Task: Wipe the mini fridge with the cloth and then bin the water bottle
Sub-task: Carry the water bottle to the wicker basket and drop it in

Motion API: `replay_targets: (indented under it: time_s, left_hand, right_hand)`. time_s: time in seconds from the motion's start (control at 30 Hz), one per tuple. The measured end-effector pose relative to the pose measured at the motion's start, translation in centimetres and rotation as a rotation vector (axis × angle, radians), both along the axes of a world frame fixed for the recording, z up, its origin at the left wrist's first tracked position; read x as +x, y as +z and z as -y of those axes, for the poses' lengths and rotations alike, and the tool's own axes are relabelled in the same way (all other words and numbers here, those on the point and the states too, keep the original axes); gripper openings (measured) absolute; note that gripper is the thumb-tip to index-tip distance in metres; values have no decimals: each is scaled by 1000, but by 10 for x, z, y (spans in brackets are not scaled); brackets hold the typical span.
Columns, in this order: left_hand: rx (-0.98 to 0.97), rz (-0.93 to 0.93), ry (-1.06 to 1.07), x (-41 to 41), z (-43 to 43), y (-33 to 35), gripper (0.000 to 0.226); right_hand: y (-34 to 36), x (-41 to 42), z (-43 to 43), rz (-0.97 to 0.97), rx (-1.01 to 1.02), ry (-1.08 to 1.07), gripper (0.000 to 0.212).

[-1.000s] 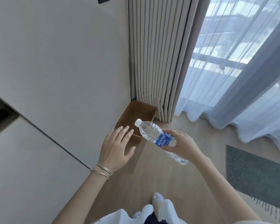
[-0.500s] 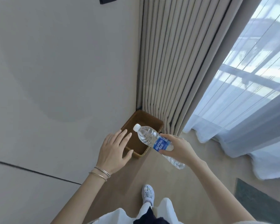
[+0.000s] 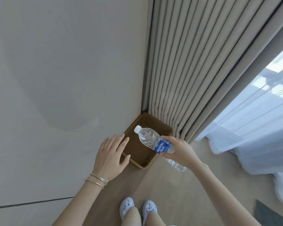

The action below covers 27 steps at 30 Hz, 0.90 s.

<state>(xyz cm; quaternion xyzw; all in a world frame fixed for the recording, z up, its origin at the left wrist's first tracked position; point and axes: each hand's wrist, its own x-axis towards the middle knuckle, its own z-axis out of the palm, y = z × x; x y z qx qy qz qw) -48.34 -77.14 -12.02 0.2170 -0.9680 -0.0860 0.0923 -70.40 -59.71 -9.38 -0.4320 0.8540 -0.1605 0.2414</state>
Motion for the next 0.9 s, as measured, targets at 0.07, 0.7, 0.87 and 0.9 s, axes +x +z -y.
replay_targets:
  time_s: [0.07,0.7,0.87,0.9]
  left_hand:
    - [3,-3,-3,-8,12,-41,56]
    - [26,153,-23,-77,94,-531,58]
    - [25,184,-3,-80,106,-604,58]
    - [25,185,-4,-80,107,-614,58]
  right_hand:
    - [-42,-9,14,18,-10,4,67]
    - [-570,-68,129,151,-50,62,66]
    - [-661,-69,148,153,-17,75,65]
    - [-673,-68,152,163,-9,76,64]
